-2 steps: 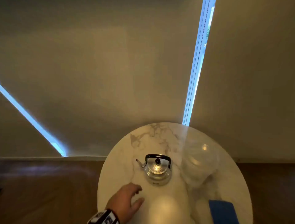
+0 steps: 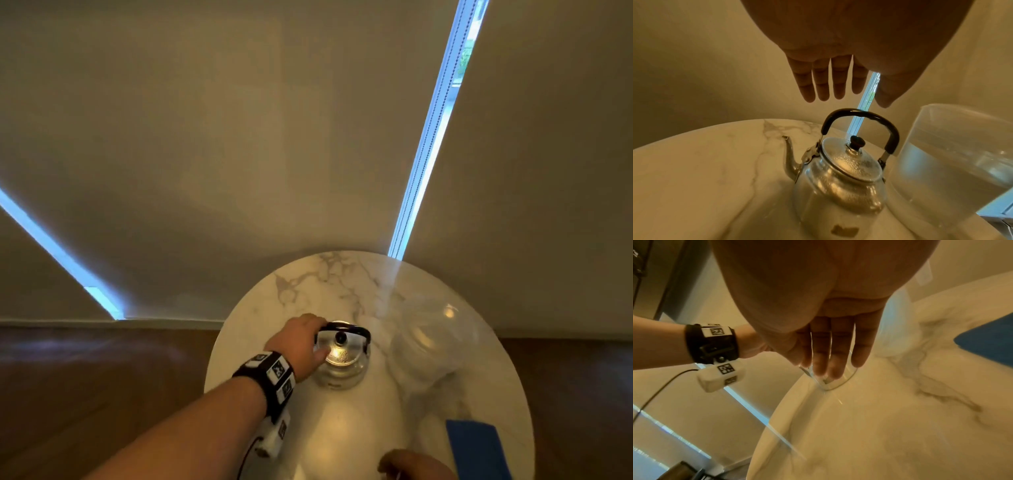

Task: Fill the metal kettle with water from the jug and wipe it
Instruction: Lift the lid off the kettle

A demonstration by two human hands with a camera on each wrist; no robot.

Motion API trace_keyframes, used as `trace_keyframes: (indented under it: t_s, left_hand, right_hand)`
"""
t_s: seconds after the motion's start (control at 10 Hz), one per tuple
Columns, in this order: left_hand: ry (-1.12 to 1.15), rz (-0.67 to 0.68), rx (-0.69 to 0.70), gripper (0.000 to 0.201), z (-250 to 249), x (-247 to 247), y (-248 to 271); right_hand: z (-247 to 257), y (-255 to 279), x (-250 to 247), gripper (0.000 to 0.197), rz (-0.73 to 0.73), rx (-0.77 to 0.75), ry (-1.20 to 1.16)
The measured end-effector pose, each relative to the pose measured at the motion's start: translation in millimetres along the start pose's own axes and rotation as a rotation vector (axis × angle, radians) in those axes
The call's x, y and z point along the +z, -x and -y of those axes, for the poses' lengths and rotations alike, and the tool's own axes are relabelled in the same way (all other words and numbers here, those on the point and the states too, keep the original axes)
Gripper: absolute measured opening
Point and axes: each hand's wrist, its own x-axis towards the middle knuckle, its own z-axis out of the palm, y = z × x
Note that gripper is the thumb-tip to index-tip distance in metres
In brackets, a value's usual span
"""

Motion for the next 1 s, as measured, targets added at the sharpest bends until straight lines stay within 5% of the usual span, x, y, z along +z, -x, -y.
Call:
trace_keyframes:
  t_s: [0.1,0.2,0.3,0.6,0.8,1.0]
  left_hand:
    - [-0.010,0.117,-0.009,0.050,5,5,-34]
    - [-0.006,0.182,0.019,0.034,9,10,-50]
    - [-0.008,0.198,0.045,0.027,14,10,-49]
    - [0.118,0.278,0.070,0.023,41,20,33]
    - [0.264,0.236,0.021,0.032,54,25,62]
    - [0.355,0.204,-0.016,0.042,67,30,48]
  right_hand:
    - [38,12,-53,0.003,-0.031,-0.033,-0.138]
    - [60,22,-68,0.023,-0.263,-0.034,-0.157]
    - [74,32,-73,0.015,-0.375,-0.091,-0.186]
    - [118,0,-76,0.018,-0.657,-0.196,-0.130]
    - [145,-37,-75,0.019,-0.688,-0.246,-0.118]
    - [163,-60,-83,0.029,-0.630,-0.140,-0.032]
